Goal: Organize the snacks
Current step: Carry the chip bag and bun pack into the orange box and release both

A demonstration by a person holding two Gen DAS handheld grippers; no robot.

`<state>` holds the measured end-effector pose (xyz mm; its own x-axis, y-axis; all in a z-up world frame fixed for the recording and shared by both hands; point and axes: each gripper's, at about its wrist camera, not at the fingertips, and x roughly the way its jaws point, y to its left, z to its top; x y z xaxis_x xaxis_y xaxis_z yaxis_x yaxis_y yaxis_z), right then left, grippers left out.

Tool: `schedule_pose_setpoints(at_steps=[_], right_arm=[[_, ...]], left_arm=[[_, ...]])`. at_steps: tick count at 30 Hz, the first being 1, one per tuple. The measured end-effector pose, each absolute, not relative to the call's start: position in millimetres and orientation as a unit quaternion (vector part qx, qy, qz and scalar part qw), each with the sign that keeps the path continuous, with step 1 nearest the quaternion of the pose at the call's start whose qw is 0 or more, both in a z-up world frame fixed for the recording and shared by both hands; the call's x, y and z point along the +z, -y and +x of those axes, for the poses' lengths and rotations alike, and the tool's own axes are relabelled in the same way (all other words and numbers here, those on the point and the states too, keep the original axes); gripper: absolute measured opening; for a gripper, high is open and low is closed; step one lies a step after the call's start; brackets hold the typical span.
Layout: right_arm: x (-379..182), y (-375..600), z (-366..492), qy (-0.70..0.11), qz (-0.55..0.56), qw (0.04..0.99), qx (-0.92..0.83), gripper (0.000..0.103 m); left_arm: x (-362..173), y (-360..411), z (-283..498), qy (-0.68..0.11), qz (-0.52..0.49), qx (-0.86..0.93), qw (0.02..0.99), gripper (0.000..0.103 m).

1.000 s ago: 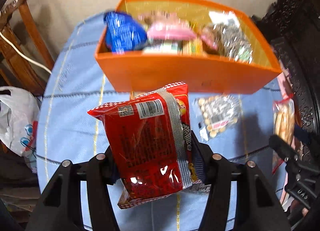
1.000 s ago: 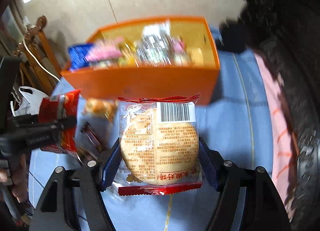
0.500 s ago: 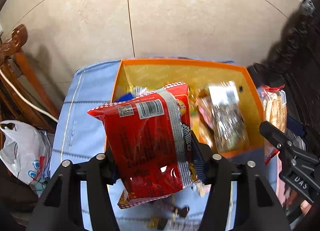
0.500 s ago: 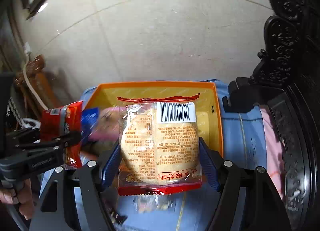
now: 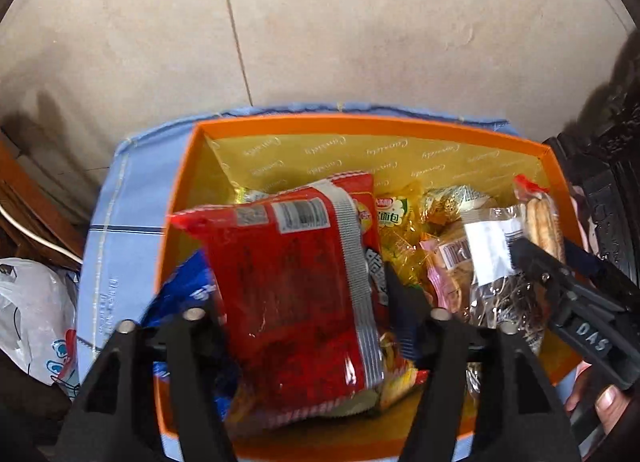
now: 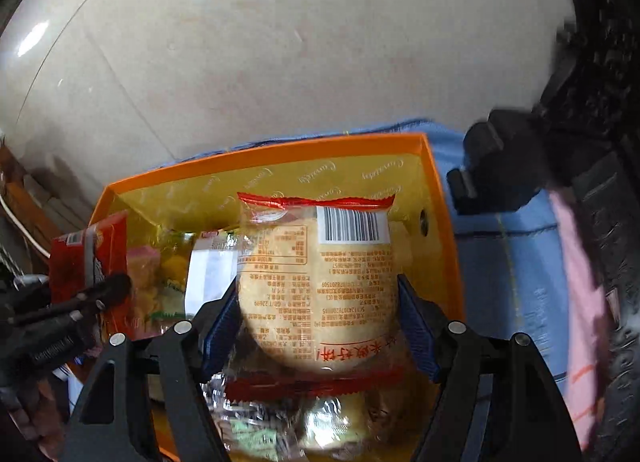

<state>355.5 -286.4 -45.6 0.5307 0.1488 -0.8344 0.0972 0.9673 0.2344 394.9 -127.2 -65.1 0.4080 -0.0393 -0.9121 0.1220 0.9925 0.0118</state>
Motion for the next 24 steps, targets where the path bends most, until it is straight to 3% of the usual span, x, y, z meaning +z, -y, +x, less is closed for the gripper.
schedule_pose_setpoints(at_steps=[2, 6, 24], right_arm=[[-45, 285, 356, -0.486, 0.123, 0.865, 0.007, 0.084], [-38, 286, 344, -0.474, 0.127, 0.871, 0.001, 0.085], [17, 274, 229, -0.445, 0.129, 0.886, 0.01, 0.091]], left_arm=[[-74, 130, 398, -0.553, 0.043, -0.044, 0.831, 0.08], [-65, 133, 389, -0.53, 0.061, -0.037, 0.845, 0.094], [8, 118, 308, -0.48, 0.059, -0.039, 0.874, 0.096]])
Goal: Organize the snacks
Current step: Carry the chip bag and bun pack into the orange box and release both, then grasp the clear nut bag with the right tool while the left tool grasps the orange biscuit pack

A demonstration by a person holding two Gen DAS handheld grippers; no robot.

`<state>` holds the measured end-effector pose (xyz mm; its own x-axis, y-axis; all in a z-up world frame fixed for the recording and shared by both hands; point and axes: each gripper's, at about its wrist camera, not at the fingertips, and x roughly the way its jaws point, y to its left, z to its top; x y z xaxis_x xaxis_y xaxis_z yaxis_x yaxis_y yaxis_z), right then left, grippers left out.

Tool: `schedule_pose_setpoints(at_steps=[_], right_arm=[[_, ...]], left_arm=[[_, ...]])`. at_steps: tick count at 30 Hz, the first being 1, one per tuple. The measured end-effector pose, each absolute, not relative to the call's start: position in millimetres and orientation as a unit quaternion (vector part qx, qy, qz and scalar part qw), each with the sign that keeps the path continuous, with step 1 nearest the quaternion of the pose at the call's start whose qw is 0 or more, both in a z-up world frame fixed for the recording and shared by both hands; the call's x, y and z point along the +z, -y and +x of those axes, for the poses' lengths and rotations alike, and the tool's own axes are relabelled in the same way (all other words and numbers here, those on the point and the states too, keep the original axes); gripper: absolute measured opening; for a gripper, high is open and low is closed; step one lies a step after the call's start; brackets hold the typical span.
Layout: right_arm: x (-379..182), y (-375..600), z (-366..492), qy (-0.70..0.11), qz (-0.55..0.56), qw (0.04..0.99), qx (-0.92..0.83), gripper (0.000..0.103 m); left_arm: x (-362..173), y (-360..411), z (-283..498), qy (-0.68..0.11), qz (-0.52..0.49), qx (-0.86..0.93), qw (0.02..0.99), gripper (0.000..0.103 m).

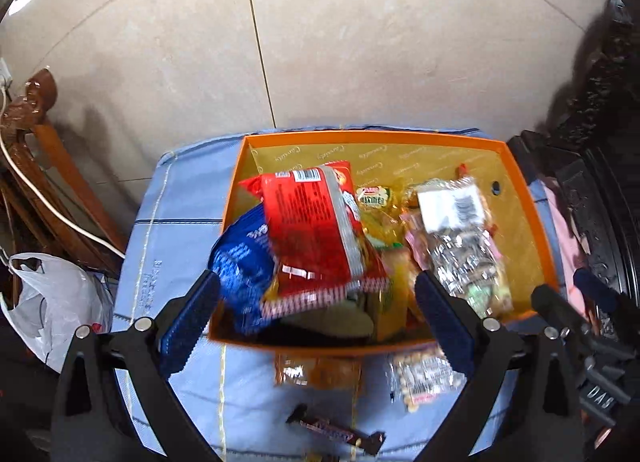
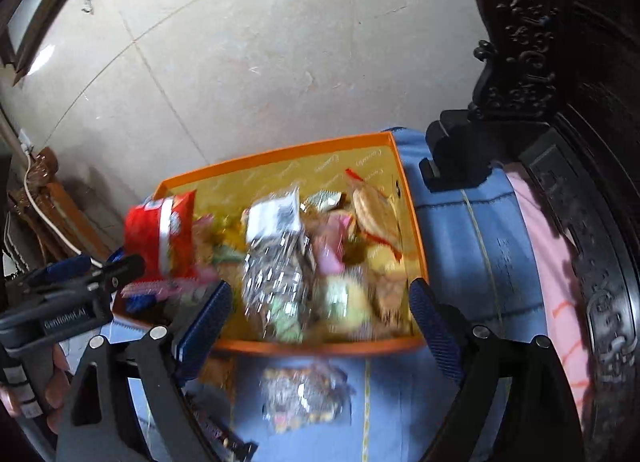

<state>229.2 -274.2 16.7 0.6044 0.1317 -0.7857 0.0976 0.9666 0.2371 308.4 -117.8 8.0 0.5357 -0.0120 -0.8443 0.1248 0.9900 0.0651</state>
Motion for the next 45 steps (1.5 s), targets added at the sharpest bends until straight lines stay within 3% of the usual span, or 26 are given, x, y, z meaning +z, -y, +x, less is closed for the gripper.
schedule_pose_setpoints(at_steps=[8, 14, 22, 43, 45], right_arm=[[-9, 273, 159, -0.477, 0.134, 0.869, 0.006, 0.096], [-63, 279, 113, -0.538, 0.162, 0.827, -0.007, 0.096], [-94, 259, 89, -0.571, 0.158, 0.805, 0.009, 0.096], [-131, 207, 219, -0.549, 0.027, 0.835, 0.03, 0.096], [-137, 201, 225, -0.552, 0.004, 0.832, 0.046, 0.083]], left_arm=[[12, 100, 245, -0.466, 0.072, -0.046, 0.88, 0.098], [-42, 72, 200, -0.521, 0.074, -0.037, 0.849, 0.098], [-120, 46, 163, -0.614, 0.055, -0.008, 0.788, 0.098], [-133, 40, 236, -0.623, 0.007, 0.033, 0.782, 0.098], [-138, 40, 240, -0.629, 0.002, 0.036, 0.777, 0.098]])
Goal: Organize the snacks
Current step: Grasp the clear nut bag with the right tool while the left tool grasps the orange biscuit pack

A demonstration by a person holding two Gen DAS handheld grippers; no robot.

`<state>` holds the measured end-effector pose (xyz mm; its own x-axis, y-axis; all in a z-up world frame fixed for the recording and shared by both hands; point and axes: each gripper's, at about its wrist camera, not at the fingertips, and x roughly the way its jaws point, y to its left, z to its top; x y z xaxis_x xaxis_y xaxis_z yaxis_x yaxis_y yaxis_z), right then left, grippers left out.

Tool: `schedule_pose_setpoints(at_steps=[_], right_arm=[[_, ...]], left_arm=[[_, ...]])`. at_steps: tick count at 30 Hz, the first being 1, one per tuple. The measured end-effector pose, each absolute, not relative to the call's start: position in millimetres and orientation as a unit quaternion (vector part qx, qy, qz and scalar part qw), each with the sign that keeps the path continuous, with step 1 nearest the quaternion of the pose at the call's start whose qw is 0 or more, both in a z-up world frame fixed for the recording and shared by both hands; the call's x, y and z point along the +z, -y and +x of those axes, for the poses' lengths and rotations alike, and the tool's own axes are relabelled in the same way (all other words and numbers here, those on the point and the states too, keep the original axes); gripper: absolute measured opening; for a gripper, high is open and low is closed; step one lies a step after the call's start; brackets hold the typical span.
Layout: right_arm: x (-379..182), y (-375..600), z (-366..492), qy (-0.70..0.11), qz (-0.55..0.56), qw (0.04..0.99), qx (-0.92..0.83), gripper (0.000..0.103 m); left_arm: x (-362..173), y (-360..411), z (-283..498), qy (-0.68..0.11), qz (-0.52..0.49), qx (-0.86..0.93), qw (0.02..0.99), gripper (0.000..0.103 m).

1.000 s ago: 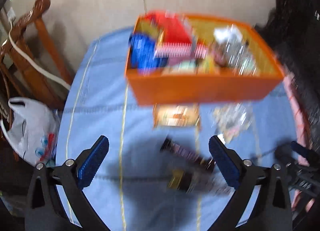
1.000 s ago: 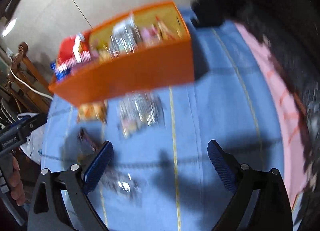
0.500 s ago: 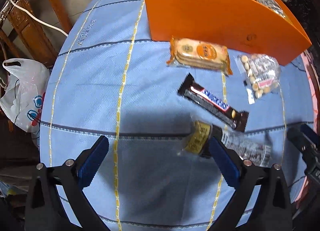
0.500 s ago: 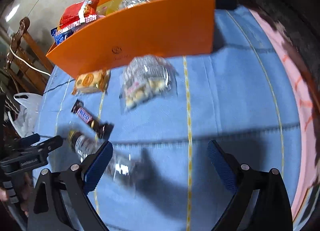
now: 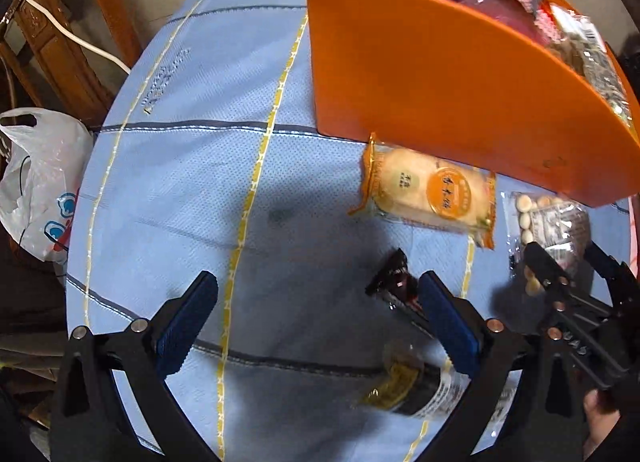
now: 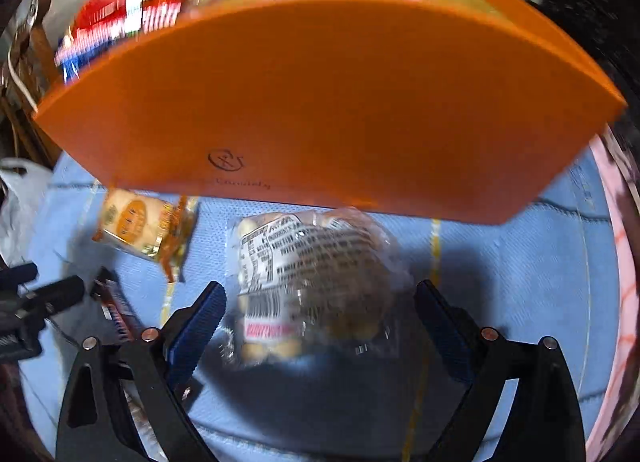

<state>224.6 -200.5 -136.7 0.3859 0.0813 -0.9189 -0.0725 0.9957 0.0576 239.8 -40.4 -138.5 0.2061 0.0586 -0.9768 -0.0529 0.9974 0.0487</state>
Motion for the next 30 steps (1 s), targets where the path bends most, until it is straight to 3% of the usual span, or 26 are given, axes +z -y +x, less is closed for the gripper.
schedule_pose_setpoints(at_steps=[2, 6, 14, 19, 24, 30], right_arm=[[-132, 199, 224, -0.544, 0.002, 0.837, 0.062, 0.065], [-125, 223, 212, -0.549, 0.069, 0.83, 0.075, 0.053], [-123, 281, 169, -0.559, 0.173, 0.808, 0.064, 0.055], [-128, 285, 152, -0.562, 0.183, 0.805, 0.059, 0.057], [-131, 270, 157, -0.565, 0.173, 0.805, 0.064, 0.057], [-133, 265, 156, -0.567, 0.152, 0.807, 0.063, 0.07]], left_arm=[[-142, 42, 243, -0.631, -0.001, 0.036, 0.775, 0.098], [-145, 52, 254, -0.633, -0.002, 0.024, 0.774, 0.098], [-131, 69, 257, -0.595, 0.045, 0.059, 0.8, 0.098], [-137, 70, 263, -0.605, 0.007, 0.031, 0.795, 0.098], [-143, 98, 268, -0.6, 0.045, 0.005, 0.799, 0.099], [-147, 105, 283, -0.607, 0.024, -0.021, 0.794, 0.099]])
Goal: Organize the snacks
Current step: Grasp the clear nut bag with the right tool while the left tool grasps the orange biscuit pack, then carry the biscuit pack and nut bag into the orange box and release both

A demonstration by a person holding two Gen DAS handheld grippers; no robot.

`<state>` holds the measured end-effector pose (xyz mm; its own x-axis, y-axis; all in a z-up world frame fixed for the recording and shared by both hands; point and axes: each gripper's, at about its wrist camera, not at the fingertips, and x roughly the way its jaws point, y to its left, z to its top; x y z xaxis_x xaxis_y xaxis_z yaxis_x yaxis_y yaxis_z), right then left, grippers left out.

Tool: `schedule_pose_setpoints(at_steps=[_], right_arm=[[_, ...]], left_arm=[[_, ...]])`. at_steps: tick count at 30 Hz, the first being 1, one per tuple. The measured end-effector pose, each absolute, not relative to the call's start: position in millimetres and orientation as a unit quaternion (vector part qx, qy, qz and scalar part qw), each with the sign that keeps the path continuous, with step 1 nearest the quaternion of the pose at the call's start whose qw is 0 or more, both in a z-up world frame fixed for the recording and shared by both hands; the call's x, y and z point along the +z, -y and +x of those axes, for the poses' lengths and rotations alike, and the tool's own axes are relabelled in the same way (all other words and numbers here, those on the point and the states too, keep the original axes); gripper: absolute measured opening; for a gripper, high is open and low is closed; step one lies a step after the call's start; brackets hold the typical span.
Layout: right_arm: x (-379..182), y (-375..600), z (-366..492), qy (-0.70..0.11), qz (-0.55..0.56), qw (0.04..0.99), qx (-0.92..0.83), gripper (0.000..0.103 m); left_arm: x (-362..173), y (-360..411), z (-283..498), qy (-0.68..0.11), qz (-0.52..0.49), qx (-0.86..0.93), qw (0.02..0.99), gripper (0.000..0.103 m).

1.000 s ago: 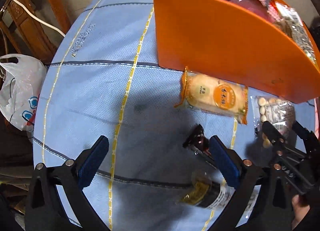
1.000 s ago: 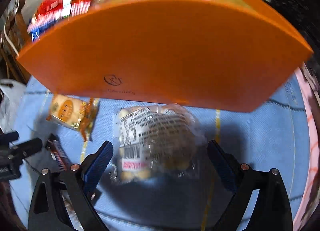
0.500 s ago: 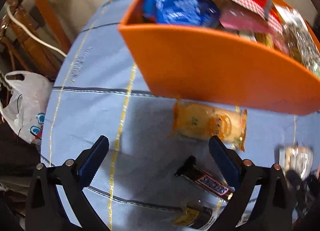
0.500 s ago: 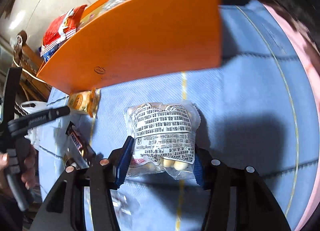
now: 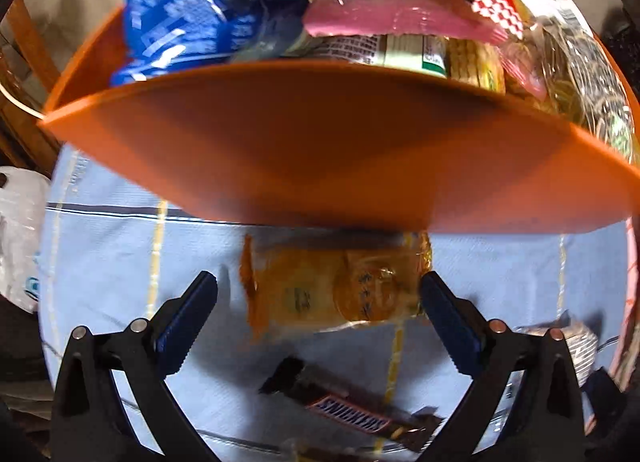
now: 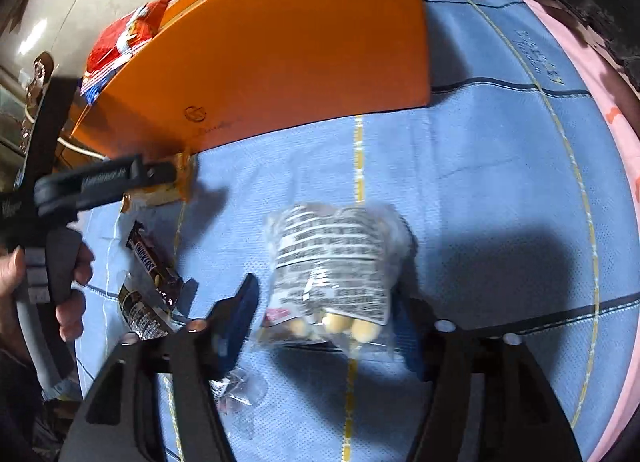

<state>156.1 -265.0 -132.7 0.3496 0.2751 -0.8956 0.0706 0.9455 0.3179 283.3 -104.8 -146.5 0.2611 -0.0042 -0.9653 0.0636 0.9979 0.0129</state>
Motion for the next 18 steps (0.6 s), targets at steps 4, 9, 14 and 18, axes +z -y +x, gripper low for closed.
schedule_pose_setpoints(at_steps=[4, 9, 14, 18], right_arm=[[-134, 249, 161, -0.574, 0.111, 0.81, 0.04, 0.096], [-135, 236, 169, -0.574, 0.049, 0.817, -0.004, 0.097], [-126, 216, 176, -0.553, -0.017, 0.833, 0.003, 0.095], [-115, 217, 176, -0.544, 0.004, 0.839, 0.022, 0.063]], left_arm=[[-162, 107, 288, -0.62, 0.024, -0.039, 0.783, 0.099], [-161, 113, 283, -0.606, 0.051, -0.047, 0.793, 0.098], [-144, 109, 281, -0.59, 0.052, -0.064, 0.803, 0.026], [-143, 89, 276, -0.599, 0.025, -0.067, 0.798, 0.023]])
